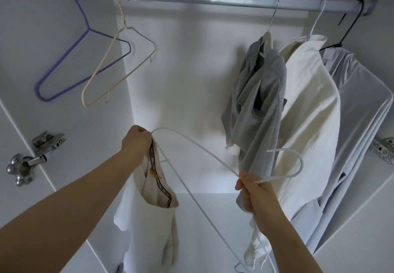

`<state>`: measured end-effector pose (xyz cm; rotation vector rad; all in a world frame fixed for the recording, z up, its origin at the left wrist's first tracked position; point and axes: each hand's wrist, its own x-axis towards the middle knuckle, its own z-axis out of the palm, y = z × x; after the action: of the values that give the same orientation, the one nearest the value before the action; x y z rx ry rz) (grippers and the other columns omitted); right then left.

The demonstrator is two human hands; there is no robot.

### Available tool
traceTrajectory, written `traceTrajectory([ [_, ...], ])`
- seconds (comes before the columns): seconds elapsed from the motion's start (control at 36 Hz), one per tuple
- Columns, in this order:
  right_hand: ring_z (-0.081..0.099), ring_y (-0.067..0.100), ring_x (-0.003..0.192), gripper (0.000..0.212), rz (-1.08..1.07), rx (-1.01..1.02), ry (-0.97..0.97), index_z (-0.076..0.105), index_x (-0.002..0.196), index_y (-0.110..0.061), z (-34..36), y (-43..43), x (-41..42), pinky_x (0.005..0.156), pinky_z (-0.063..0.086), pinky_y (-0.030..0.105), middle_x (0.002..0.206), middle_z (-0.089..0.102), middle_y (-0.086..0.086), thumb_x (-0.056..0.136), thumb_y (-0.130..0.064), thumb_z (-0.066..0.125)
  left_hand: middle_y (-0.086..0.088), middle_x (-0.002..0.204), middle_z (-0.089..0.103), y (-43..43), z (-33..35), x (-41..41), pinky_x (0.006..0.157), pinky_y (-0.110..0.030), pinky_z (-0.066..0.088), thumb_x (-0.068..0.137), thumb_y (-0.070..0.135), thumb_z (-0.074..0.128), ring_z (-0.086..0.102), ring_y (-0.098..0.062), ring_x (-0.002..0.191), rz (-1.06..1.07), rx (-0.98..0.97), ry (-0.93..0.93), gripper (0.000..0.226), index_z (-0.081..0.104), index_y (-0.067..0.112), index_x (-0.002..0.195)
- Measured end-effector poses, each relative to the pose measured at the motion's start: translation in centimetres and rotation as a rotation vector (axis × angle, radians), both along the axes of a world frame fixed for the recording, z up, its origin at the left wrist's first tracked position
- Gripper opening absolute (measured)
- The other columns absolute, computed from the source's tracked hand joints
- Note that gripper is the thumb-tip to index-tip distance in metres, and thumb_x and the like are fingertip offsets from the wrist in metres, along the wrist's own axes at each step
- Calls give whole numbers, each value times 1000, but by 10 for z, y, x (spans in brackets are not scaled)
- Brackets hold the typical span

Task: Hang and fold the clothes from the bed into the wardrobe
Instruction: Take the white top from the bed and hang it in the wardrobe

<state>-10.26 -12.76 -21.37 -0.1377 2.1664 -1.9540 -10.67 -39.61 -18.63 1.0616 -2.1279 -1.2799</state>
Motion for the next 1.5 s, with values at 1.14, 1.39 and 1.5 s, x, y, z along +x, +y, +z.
traceTrajectory([
  [1.14, 53, -6, 82, 13, -228, -28, 609, 59, 90, -25, 32, -18, -24, 76, 42, 9, 88, 59, -15, 83, -19, 68, 12, 58, 62, 76, 8, 18, 40, -13, 35, 87, 45, 39, 59, -7, 49, -510, -1049, 269, 36, 69, 26, 78],
  [1.39, 50, 2, 72, 14, 49, 284, 731, 65, 90, -16, 29, -51, -17, 70, 35, 1, 78, 56, -16, 88, -28, 61, 12, 71, 54, 78, 26, 19, 54, -9, 28, 95, 37, 47, 49, -9, 66, -385, -856, 295, 25, 65, 22, 104],
  [1.5, 55, 3, 63, 16, 196, 81, 497, 59, 75, -19, 27, -57, -12, 66, 46, 10, 69, 59, -9, 91, -17, 57, 11, 70, 55, 76, 32, 21, 56, -18, 34, 94, 38, 49, 51, -12, 68, -325, -827, 306, 24, 64, 23, 105],
])
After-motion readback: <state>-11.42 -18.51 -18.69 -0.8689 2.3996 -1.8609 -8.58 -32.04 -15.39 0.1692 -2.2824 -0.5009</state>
